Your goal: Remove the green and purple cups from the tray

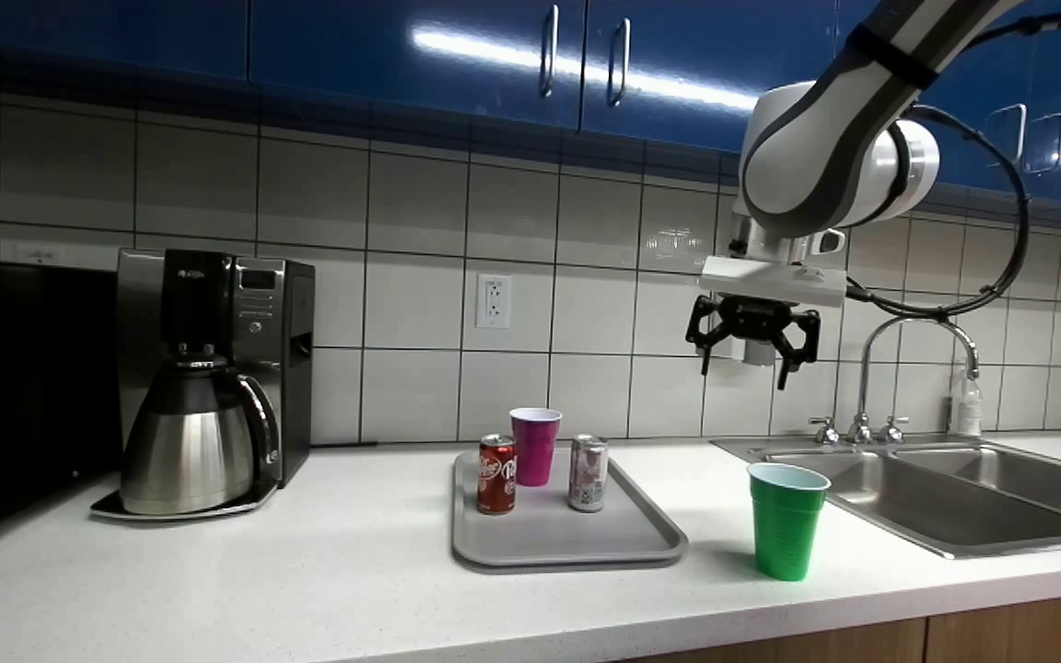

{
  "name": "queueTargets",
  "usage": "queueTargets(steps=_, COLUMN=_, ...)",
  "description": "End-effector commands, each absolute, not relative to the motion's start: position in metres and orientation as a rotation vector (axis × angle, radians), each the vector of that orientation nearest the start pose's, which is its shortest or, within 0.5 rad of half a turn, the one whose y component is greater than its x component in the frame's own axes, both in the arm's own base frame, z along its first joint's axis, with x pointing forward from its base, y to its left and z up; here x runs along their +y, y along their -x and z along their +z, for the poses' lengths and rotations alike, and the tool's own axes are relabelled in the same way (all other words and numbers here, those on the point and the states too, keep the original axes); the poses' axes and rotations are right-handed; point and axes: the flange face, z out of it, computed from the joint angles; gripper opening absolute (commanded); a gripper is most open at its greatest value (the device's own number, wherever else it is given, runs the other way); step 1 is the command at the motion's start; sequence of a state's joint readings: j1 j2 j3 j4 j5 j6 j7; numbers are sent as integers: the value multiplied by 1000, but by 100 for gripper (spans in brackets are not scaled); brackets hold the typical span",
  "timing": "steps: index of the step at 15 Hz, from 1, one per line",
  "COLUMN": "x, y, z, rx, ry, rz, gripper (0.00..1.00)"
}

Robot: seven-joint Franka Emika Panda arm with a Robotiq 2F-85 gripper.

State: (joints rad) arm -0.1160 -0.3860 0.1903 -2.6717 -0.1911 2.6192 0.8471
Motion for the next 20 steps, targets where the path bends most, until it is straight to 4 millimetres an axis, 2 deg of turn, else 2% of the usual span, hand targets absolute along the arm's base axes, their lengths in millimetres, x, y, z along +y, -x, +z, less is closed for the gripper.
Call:
queueTargets(steps=1, x=49, y=-438, z=394, rx=972, ry=2959, rz=-631, gripper=100)
queueTargets(steps=2, x=53, y=-440, z=395, rx=970, ry=2960, rz=-637, gripper=100)
queueTargets(steps=3, x=48, y=-428, z=393, rx=947, ry=2964, rz=-602, gripper=100)
queueTargets(steps=11, x=53, y=-435, z=392, rx=944, ry=2965, rz=-601, gripper=100)
queueTargets(steps=16, x=57, y=-436, z=395, rx=1018, ry=2973, rz=-716, gripper=100)
queueTargets(steps=20, x=61, y=-443, z=389, rx=1060, ry=2980, rz=-775, gripper=100)
